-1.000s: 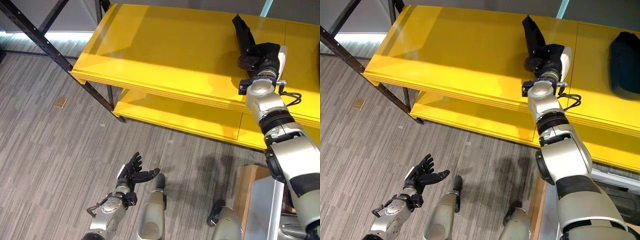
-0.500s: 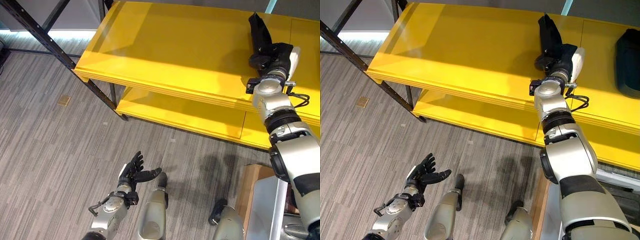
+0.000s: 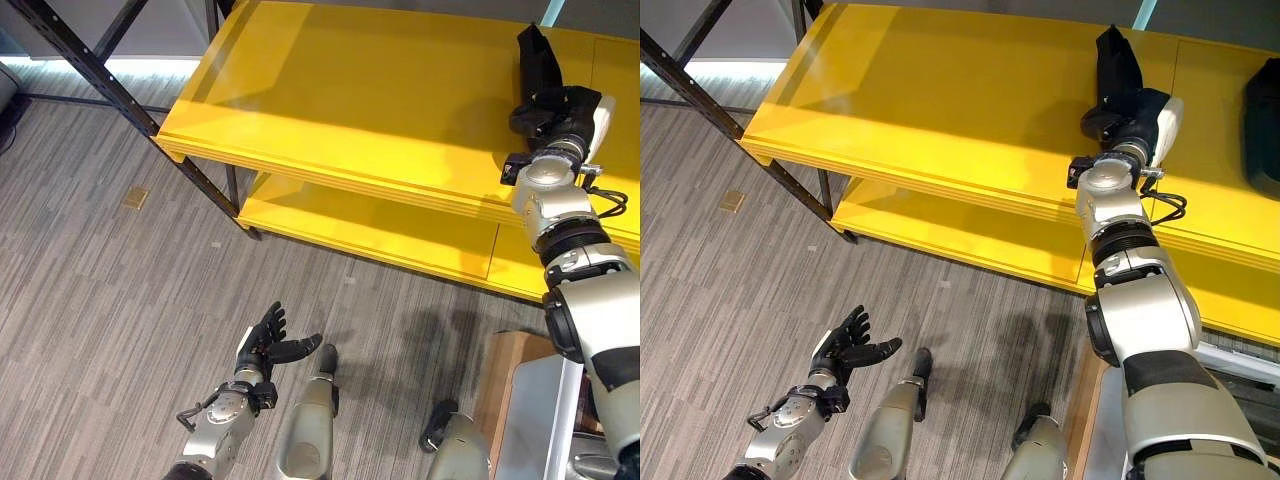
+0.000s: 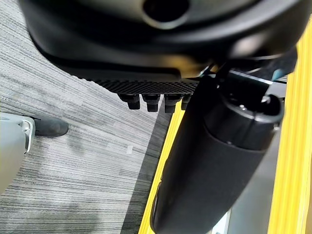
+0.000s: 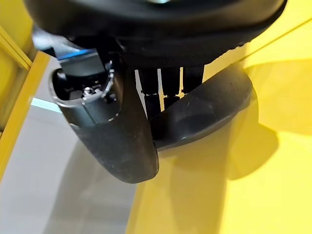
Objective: Move parts from the plastic box to the shelf.
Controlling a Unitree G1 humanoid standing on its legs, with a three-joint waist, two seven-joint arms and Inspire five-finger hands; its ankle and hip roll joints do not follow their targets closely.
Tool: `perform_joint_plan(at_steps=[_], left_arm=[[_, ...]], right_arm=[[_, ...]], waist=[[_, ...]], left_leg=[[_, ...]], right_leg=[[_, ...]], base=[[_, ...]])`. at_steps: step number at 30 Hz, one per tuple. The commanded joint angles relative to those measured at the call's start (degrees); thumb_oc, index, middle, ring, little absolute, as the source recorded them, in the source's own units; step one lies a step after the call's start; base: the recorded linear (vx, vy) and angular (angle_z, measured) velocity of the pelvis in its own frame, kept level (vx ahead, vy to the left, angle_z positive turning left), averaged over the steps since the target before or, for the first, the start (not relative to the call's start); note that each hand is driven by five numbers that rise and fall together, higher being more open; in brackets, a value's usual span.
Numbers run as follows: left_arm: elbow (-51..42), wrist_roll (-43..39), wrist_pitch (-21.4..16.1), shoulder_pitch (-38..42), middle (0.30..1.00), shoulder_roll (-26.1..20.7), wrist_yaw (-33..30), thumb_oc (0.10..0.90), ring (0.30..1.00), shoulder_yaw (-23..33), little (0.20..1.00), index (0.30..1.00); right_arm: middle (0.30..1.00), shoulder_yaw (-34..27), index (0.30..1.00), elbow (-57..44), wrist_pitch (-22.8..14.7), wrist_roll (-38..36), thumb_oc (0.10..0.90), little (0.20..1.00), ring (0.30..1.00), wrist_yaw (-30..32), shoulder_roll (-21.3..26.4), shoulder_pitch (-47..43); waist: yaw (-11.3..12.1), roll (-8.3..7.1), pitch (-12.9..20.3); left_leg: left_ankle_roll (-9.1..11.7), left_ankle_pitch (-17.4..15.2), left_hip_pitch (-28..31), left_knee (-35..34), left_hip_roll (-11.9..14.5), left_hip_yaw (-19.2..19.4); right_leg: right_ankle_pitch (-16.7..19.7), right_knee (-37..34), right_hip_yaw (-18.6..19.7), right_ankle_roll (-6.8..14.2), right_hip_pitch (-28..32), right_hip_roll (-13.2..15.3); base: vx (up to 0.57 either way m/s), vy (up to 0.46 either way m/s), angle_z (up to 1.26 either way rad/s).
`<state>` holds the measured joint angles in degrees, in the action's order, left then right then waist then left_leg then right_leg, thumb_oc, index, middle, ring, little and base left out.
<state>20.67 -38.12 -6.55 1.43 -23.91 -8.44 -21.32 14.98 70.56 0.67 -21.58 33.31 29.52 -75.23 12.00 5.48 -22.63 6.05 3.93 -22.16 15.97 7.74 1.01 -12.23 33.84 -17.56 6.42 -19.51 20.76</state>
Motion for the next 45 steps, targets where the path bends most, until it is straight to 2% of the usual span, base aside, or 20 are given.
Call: perform_joint_plan(at_steps=[1,2,12,14,19,21,26,28,33,36,39,40,42,44,45], left_arm=[[-5.5,-2.2,-4.6,1.9,1.0,-4.4,0.3,0.9,1.0,-0.5,1.0,1.0],[-5.5,-2.4,-4.7,1.9,1.0,-4.4,0.4,0.9,1.0,-0.4,1.0,1.0],[-4.2,-3.3,-4.2,2.2,1.0,-4.1,-0.4,0.9,1.0,-0.1,1.0,1.0],[-4.1,-3.6,-3.9,2.1,1.0,-4.1,-0.6,0.9,1.0,0.0,1.0,1.0],[-4.3,-3.8,-3.8,1.9,1.0,-4.3,-0.7,0.9,1.0,-0.1,1.0,1.0],[-4.1,-3.7,-3.6,1.8,1.0,-4.3,-1.0,0.9,1.0,0.0,1.0,1.0],[-4.3,-3.3,-3.2,1.3,1.0,-4.1,-1.5,0.9,1.0,0.6,1.0,1.0],[-4.4,-3.0,-3.1,1.2,1.0,-4.0,-1.5,0.9,1.0,0.6,1.0,1.0],[-4.6,-2.0,-2.6,0.3,1.0,-3.4,-1.2,0.9,1.0,1.5,1.0,1.0],[-4.8,-1.0,-2.2,-0.4,1.0,-2.7,-0.6,0.9,1.0,2.3,1.0,1.0],[-4.7,-0.6,-2.0,-1.1,1.0,-2.3,-0.1,0.9,1.0,2.8,1.0,1.0],[-4.8,-0.3,-1.9,-1.4,1.0,-2.2,0.2,0.9,1.0,3.1,1.0,1.0],[-5.2,0.7,-1.8,-2.9,1.0,-2.0,1.6,0.9,1.0,4.6,1.0,1.0],[-5.3,0.9,-1.9,-3.3,1.0,-1.9,2.0,0.9,1.0,4.9,1.0,1.0],[-5.1,1.5,-1.8,-4.1,1.0,-1.6,2.8,0.9,1.0,5.3,1.0,1.0]], right_arm=[[1.0,3.3,1.0,-1.7,-4.8,-0.9,0.9,1.0,1.0,-1.9,3.0,-10.0],[1.0,3.7,1.0,-2.7,-5.4,-1.4,0.9,1.0,1.0,-2.1,2.5,-10.4],[1.0,2.9,1.0,-13.2,-9.5,-7.1,0.9,1.0,1.0,-2.2,-4.2,-10.8],[1.0,2.2,1.0,-17.8,-10.8,-8.3,0.9,1.0,1.0,-1.8,-6.5,-10.3],[1.0,1.7,1.0,-23.7,-12.0,-8.7,0.9,1.0,1.0,-1.4,-8.5,-9.6],[1.0,1.9,1.0,-28.3,-12.7,-8.0,0.9,1.0,1.0,-1.1,-9.2,-9.1],[1.0,2.2,1.0,-43.5,-12.1,0.2,0.9,1.0,1.0,0.4,-8.0,-5.9],[1.0,1.9,1.0,-45.2,-11.9,1.6,0.9,1.0,1.0,0.6,-7.9,-5.4],[1.0,1.5,1.0,-54.8,-11.2,6.1,0.9,1.0,1.0,-1.0,-4.5,-0.4],[1.0,1.1,1.0,-61.1,-10.8,7.9,0.9,1.0,1.0,-4.1,0.7,5.7],[1.0,0.6,1.0,-64.6,-11.0,8.7,0.9,1.0,1.0,-6.1,3.0,9.9],[1.0,0.4,1.0,-66.1,-11.0,9.3,0.9,1.0,1.0,-7.1,4.6,11.6],[1.0,-0.2,1.0,-71.2,-10.6,13.5,0.9,1.0,1.0,-11.7,12.1,17.9],[1.0,-1.3,1.0,-72.9,-11.3,13.2,0.9,1.0,1.0,-11.9,13.5,20.2],[1.0,-2.7,1.0,-75.1,-11.5,14.9,0.9,1.0,1.0,-14.6,17.6,24.3]], waist=[[1.0,-0.85,0.5],[0.8,-0.96,0.4],[-0.3,-1.84,0.4],[-0.8,-2.2,0.5],[-1.2,-2.45,0.4],[-1.5,-2.64,0.3],[-2.6,-3.0,0.3],[-2.7,-3.07,0.3],[-4.1,-3.93,0.1],[-5.5,-4.72,0.0],[-6.2,-5.16,-0.1],[-6.6,-5.3,-0.1],[-7.9,-6.01,-0.2],[-8.2,-6.1,-0.2],[-8.8,-6.39,-0.3]], left_leg=[[-2.0,-10.6,-0.1,8.9,0.0,0.4],[-2.4,-9.3,-0.8,8.7,0.0,0.7],[-2.3,-9.6,-1.0,9.2,0.4,1.2],[-2.2,-9.6,-1.0,9.1,0.5,1.3],[-2.2,-9.6,-0.9,9.1,0.6,1.6],[-2.2,-9.7,-0.8,9.2,0.5,1.6],[-2.2,-9.8,-0.6,9.4,0.8,2.0],[-2.3,-9.9,-0.5,9.5,0.8,2.1],[-2.2,-10.1,-0.2,9.7,1.3,2.7],[-2.1,-10.1,0.3,9.6,1.8,3.1],[-2.0,-10.1,0.6,9.7,2.3,3.6],[-2.0,-10.1,0.7,9.7,2.4,3.7],[-1.7,-10.1,1.0,9.8,3.0,4.0],[-1.7,-10.1,1.1,9.8,3.1,4.1],[-1.5,-10.0,1.3,9.8,3.5,4.2]], right_leg=[[4.6,-6.1,2.6,0.6,2.3,-2.2],[5.7,-6.4,2.4,0.1,1.6,-2.1],[5.7,-5.8,3.2,-0.3,0.8,-2.4],[5.8,-6.1,3.4,-0.3,0.8,-2.5],[5.8,-5.9,3.7,-0.4,0.6,-2.7],[5.9,-5.8,3.9,-0.5,0.5,-2.7],[5.9,-5.6,4.5,-0.6,0.2,-2.7],[5.9,-5.6,4.5,-0.6,0.2,-2.7],[5.8,-5.3,5.1,-0.6,-0.1,-3.0],[5.9,-5.3,5.7,-0.6,-0.3,-3.3],[5.9,-5.4,6.1,-0.6,-0.5,-3.7],[5.9,-5.4,6.3,-0.6,-0.5,-3.8],[5.8,-5.1,6.7,-0.6,-0.9,-4.2],[5.7,-5.1,6.7,-0.6,-0.9,-4.3],[5.7,-5.0,6.7,-0.6,-0.9,-4.5]], base=[[0.0,0.0,0.0],[-0.07,0.017,0.01],[-0.01,0.003,-0.02],[0.0,0.001,-0.04],[0.0,-0.002,-0.02],[0.0,0.0,0.0],[0.0,0.0,0.0],[0.0,-0.002,-0.04],[-0.01,-0.011,-0.1],[-0.01,-0.016,-0.07],[-0.01,-0.012,-0.12],[-0.01,-0.02,-0.21],[-0.01,-0.026,-0.21],[0.0,-0.021,-0.16],[0.0,-0.032,-0.2]])
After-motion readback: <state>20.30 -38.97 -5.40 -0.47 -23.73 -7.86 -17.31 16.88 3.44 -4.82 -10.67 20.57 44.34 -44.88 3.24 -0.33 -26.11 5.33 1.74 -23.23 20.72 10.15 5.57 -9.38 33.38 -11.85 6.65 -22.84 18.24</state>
